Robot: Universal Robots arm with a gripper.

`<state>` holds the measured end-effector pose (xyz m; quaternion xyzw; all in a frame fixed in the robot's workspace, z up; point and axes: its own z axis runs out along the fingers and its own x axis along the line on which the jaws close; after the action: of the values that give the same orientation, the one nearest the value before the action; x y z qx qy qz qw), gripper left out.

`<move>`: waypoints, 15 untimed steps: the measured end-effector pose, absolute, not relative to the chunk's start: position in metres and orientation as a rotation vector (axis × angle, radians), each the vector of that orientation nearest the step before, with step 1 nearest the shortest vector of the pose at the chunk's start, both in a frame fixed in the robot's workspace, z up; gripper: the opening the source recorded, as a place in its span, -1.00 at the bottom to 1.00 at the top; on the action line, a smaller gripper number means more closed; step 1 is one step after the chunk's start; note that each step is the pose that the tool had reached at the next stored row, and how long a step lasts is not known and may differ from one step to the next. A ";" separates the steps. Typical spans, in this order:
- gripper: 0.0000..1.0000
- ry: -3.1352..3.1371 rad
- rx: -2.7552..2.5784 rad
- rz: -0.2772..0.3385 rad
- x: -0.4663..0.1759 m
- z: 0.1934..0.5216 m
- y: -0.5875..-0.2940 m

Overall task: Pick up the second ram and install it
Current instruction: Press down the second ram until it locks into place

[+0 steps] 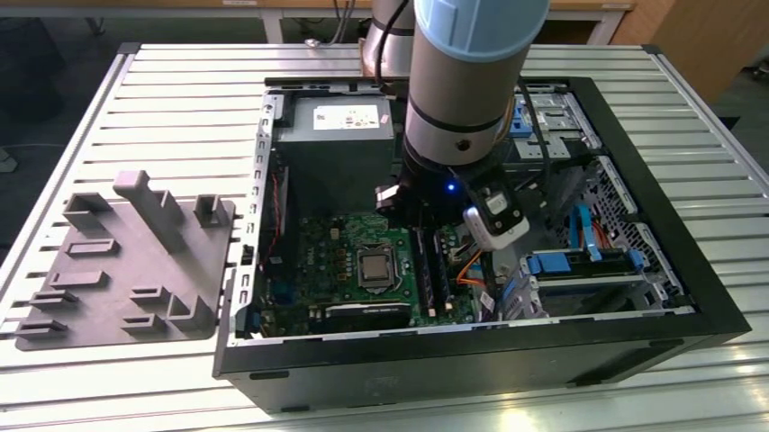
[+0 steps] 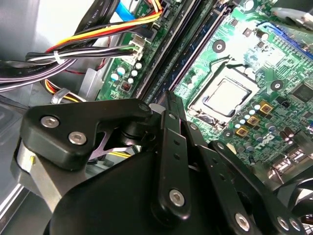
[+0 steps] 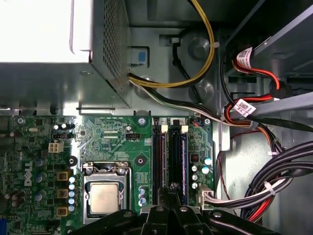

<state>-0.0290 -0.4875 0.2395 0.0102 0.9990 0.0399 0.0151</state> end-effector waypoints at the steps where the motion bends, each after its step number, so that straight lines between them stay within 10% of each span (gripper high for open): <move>1: -0.79 3.109 0.032 0.124 -0.029 0.239 -0.488; 15: -0.79 3.109 0.032 0.124 -0.029 0.239 -0.493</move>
<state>-0.0290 -0.4929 0.2391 0.0102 0.9990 0.0399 0.0151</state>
